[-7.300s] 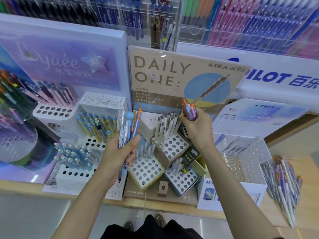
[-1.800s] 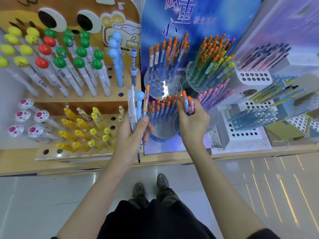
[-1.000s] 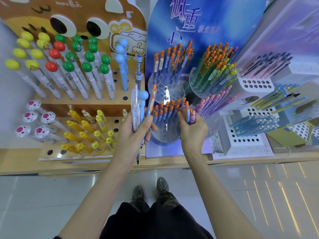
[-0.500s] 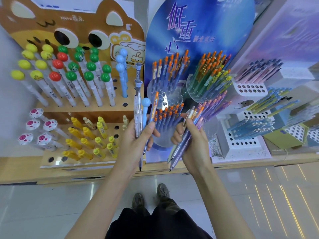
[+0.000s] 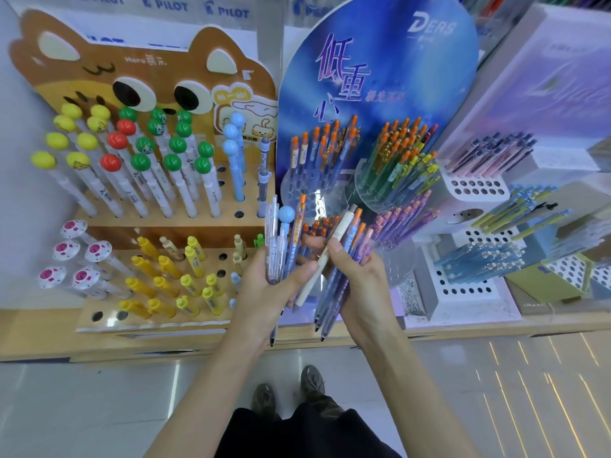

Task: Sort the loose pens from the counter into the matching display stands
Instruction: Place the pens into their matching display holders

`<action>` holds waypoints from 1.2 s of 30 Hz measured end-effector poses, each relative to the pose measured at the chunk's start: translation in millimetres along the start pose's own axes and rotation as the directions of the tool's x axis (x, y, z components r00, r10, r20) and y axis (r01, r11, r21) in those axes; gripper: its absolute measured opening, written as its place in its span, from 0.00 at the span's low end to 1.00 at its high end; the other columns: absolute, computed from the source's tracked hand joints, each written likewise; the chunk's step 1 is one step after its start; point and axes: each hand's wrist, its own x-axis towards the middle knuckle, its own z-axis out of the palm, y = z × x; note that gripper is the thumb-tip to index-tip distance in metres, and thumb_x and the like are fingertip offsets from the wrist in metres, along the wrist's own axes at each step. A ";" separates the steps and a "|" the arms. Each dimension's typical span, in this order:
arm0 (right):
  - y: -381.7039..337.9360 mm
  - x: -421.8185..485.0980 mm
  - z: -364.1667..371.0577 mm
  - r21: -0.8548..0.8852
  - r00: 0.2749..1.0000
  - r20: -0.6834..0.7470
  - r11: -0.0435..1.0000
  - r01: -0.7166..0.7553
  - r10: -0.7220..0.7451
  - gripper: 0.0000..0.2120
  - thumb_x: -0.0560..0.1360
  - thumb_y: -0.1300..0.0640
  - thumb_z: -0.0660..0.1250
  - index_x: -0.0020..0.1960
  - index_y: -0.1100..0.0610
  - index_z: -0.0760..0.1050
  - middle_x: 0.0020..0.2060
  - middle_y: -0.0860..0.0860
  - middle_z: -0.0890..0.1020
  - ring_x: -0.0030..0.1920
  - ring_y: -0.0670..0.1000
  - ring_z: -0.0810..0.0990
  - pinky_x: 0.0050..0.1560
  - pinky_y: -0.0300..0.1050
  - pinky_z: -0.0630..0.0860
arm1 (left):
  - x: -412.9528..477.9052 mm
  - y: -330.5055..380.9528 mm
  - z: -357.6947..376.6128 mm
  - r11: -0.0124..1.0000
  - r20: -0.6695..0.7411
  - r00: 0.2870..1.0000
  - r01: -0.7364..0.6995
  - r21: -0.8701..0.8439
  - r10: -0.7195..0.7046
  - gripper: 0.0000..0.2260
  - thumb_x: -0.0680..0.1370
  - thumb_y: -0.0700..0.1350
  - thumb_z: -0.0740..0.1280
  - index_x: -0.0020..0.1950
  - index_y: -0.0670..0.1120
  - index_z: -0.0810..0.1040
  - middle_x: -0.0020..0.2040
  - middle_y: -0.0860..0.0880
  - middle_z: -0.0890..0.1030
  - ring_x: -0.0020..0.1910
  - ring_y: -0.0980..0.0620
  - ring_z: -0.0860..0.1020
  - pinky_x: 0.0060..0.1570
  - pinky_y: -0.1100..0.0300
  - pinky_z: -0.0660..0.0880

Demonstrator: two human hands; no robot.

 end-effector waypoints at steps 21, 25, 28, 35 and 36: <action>-10.6 16.0 4.4 0.232 0.987 -0.097 0.967 -0.102 0.127 0.09 0.78 0.62 0.61 0.54 0.67 0.75 0.45 0.59 0.85 0.48 0.54 0.85 0.45 0.39 0.80 | 16.7 4.1 6.8 0.994 -0.052 0.993 0.103 0.024 -0.101 0.09 0.78 0.32 0.60 0.43 0.43 0.75 0.25 0.54 0.70 0.23 0.58 0.66 0.23 0.66 0.66; -11.7 17.3 0.3 0.256 0.982 -0.097 0.957 -0.134 0.163 0.12 0.78 0.61 0.62 0.58 0.68 0.74 0.48 0.60 0.84 0.51 0.55 0.84 0.46 0.40 0.80 | 17.2 3.7 3.6 0.996 -0.049 0.994 0.094 -0.007 -0.094 0.04 0.75 0.36 0.69 0.44 0.44 0.76 0.23 0.54 0.70 0.22 0.57 0.66 0.23 0.65 0.66; -13.6 16.9 -2.5 0.278 0.989 -0.083 0.956 -0.099 0.126 0.13 0.76 0.58 0.63 0.56 0.64 0.73 0.51 0.60 0.84 0.54 0.55 0.83 0.49 0.41 0.80 | 15.0 1.4 -1.7 0.993 -0.045 0.992 0.117 0.034 -0.116 0.12 0.66 0.46 0.78 0.41 0.45 0.77 0.24 0.53 0.70 0.22 0.56 0.66 0.23 0.66 0.66; -7.5 12.8 -4.6 0.213 0.997 -0.063 0.976 -0.040 0.055 0.17 0.74 0.54 0.64 0.59 0.63 0.72 0.55 0.58 0.83 0.59 0.54 0.81 0.58 0.46 0.78 | 0.8 -8.0 0.7 0.984 -0.050 0.986 0.161 0.082 -0.157 0.08 0.68 0.42 0.76 0.40 0.46 0.78 0.22 0.54 0.71 0.20 0.57 0.67 0.22 0.65 0.66; -6.6 10.9 -6.6 0.175 0.997 -0.070 0.984 -0.028 0.040 0.16 0.74 0.54 0.64 0.58 0.62 0.72 0.54 0.57 0.83 0.59 0.54 0.81 0.58 0.46 0.78 | 0.4 -8.8 -0.5 0.984 -0.071 0.985 0.160 0.079 -0.154 0.07 0.69 0.39 0.76 0.40 0.46 0.78 0.22 0.53 0.71 0.20 0.57 0.67 0.22 0.65 0.66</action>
